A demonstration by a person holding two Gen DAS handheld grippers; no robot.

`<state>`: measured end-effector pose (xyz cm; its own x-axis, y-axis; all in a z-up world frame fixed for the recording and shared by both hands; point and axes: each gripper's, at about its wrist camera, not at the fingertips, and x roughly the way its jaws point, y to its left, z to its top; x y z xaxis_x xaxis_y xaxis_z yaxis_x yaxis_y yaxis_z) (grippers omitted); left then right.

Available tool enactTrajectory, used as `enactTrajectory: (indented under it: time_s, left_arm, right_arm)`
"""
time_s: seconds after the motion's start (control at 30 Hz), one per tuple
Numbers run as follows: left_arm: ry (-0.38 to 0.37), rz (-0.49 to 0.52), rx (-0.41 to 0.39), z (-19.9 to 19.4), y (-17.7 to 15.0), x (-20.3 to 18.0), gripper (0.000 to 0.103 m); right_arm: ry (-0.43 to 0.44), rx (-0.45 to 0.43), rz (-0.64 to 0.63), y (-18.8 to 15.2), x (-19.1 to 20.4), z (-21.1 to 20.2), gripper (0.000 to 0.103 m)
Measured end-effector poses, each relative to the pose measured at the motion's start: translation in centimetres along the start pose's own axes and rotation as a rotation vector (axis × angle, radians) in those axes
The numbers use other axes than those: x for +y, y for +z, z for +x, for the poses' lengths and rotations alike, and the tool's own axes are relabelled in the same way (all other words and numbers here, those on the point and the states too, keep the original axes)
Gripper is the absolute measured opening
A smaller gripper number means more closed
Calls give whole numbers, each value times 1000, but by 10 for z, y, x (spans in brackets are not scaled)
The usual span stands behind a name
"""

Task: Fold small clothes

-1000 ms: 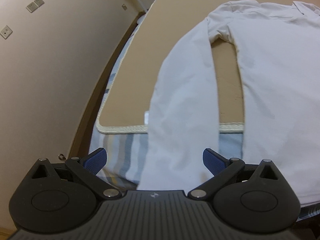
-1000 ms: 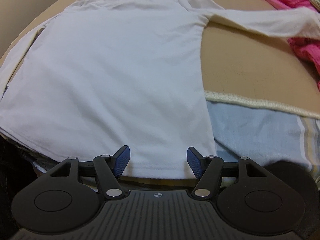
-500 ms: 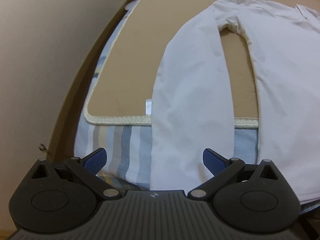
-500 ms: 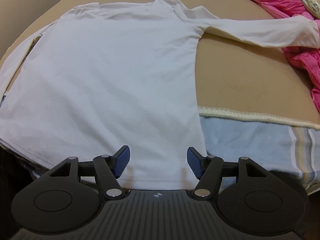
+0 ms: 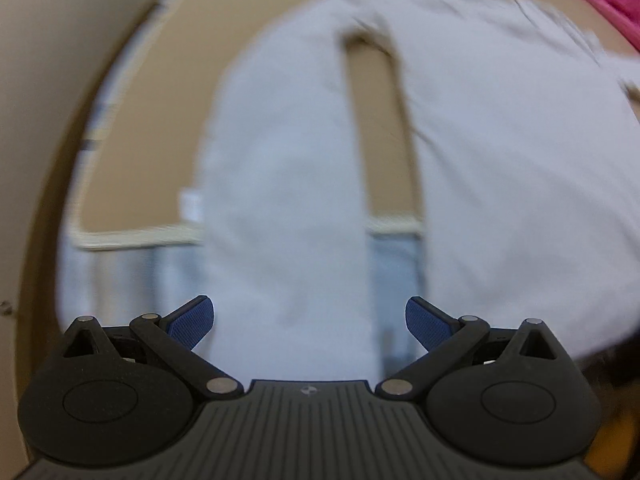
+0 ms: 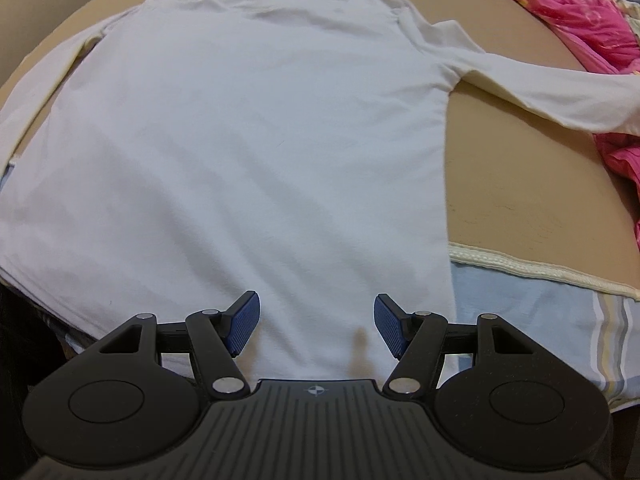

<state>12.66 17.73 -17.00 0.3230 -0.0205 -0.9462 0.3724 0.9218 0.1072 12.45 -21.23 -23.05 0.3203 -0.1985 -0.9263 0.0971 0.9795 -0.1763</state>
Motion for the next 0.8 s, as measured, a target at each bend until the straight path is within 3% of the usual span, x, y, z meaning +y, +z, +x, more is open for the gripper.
enactTrajectory:
  time_s: [0.1, 0.13, 0.17, 0.2, 0.27, 0.37, 0.53, 0.67, 0.8]
  left_arm:
    - [-32, 22, 140, 33, 2, -8, 95]
    - [-50, -2, 147, 31, 5, -4, 86]
    - [-34, -17, 154, 25, 12, 4, 36]
    - [-31, -44, 172, 18, 19, 15, 3]
    - [-106, -177, 159, -2, 34, 48, 4]
    - [-79, -323, 27, -51, 68, 107, 1]
    - [-163, -661, -159, -129, 133, 226, 1]
    - [-129, -820, -162, -152, 176, 275, 0]
    - [-128, -902, -154, -158, 201, 293, 0]
  right_arm:
    - [-1, 2, -4, 1, 3, 0, 65]
    - [1, 0, -7, 1, 4, -1, 65]
    - [2, -1, -12, 0, 4, -2, 65]
    - [-1, -4, -16, -1, 3, -3, 65]
    - [-13, -3, -15, -2, 0, -2, 67]
    - [-17, 14, 1, -3, -3, 6, 67]
    - [-5, -2, -10, 1, 2, 9, 67]
    - [3, 1, -7, 4, 1, 11, 67]
    - [0, 24, 16, 6, -5, 19, 67]
